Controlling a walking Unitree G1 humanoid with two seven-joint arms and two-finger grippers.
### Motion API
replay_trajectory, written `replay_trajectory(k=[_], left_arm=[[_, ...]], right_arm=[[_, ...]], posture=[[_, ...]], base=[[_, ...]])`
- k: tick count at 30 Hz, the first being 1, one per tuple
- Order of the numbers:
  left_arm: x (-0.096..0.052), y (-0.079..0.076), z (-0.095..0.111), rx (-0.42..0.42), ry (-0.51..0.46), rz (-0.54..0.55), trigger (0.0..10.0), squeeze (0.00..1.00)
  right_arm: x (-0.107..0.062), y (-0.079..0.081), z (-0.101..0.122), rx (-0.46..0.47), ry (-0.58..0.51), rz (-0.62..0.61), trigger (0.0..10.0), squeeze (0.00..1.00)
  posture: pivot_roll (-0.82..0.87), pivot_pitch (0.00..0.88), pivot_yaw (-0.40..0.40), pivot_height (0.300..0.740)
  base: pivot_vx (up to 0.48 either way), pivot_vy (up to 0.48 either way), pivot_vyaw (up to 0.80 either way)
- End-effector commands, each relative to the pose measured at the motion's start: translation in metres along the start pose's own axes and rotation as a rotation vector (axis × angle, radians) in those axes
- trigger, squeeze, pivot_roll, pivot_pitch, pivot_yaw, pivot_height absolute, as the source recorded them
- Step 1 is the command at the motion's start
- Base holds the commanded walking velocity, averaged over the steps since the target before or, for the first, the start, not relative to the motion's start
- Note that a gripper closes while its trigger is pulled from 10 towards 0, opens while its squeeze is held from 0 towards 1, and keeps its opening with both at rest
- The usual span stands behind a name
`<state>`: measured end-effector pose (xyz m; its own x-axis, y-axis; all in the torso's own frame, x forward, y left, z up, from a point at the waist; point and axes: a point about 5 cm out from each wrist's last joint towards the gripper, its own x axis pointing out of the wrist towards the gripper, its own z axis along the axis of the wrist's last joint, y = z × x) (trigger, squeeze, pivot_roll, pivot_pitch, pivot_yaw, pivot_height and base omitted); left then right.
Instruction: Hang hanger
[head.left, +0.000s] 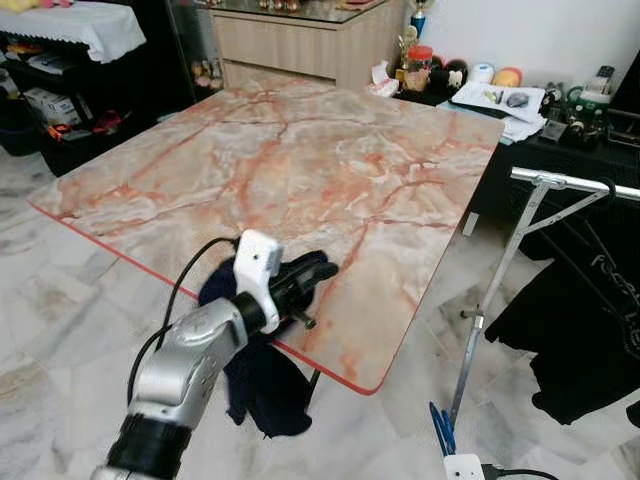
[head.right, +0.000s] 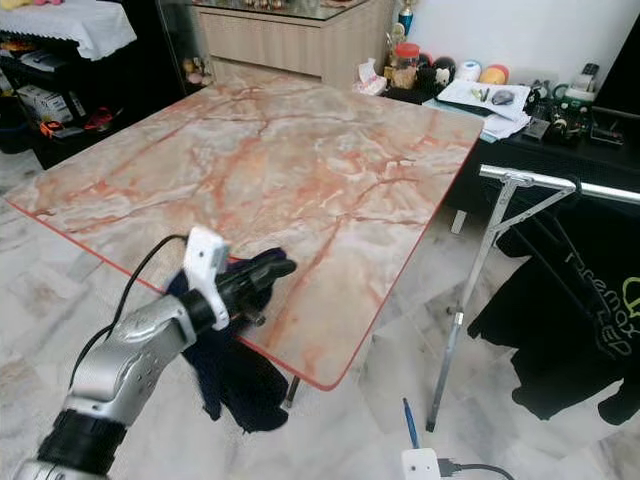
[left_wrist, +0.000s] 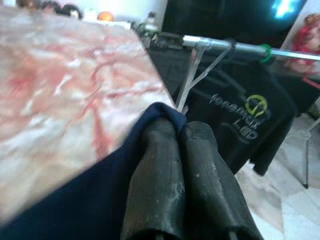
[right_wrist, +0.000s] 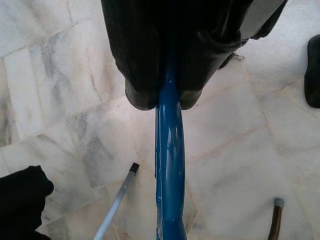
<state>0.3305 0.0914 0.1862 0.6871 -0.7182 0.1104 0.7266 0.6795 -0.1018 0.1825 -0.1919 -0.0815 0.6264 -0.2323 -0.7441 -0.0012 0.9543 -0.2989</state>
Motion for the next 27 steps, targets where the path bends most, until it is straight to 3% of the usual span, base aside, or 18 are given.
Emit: replay_trajectory(k=[1,4,5,9,14,16,20,27], left_arm=[[0.005,0.002,0.004,0.036,-0.002,0.013,10.0,0.0],[0.013,0.008,0.009,0.032,-0.027,0.055,10.0,0.0],[0.016,0.016,0.01,-0.009,-0.04,0.112,10.0,0.0],[0.011,0.026,0.009,-0.077,-0.06,0.153,10.0,0.0],[0.008,0.034,0.014,-0.054,-0.109,0.216,10.0,0.0],[0.01,0.043,0.024,-0.102,-0.169,0.272,10.0,0.0],[0.02,0.06,0.055,-0.078,-0.251,0.341,10.0,0.0],[0.045,0.062,0.081,-0.024,-0.256,0.332,10.0,0.0]], right_arm=[[0.0,0.001,0.0,0.007,-0.002,-0.004,10.0,0.0],[0.0,0.001,0.001,0.005,-0.002,-0.004,10.0,0.0],[0.0,0.001,0.001,0.004,-0.002,-0.004,10.0,0.0],[0.0,0.0,-0.001,0.008,0.0,-0.008,10.0,0.0],[-0.001,0.0,-0.003,0.001,0.005,-0.006,10.0,0.0],[-0.001,0.0,-0.003,-0.002,0.005,-0.004,10.0,0.0],[0.0,0.0,0.002,0.001,-0.004,-0.003,10.0,0.0],[0.001,0.002,0.006,0.01,-0.012,-0.001,10.0,0.0]], posture=[[0.09,0.097,0.036,0.74],[0.09,0.096,0.034,0.74],[0.08,0.095,0.035,0.74],[0.08,0.092,0.036,0.74],[0.09,0.092,0.032,0.74],[0.09,0.088,0.029,0.74],[0.1,0.073,0.032,0.74],[0.08,0.051,0.036,0.74]], base=[[0.0,0.0,0.0],[0.0,0.0,0.0],[0.0,0.0,0.0],[0.0,0.0,0.0],[0.0,0.0,0.0],[0.0,0.0,0.0],[0.0,0.0,0.0],[0.0,0.0,0.0]])
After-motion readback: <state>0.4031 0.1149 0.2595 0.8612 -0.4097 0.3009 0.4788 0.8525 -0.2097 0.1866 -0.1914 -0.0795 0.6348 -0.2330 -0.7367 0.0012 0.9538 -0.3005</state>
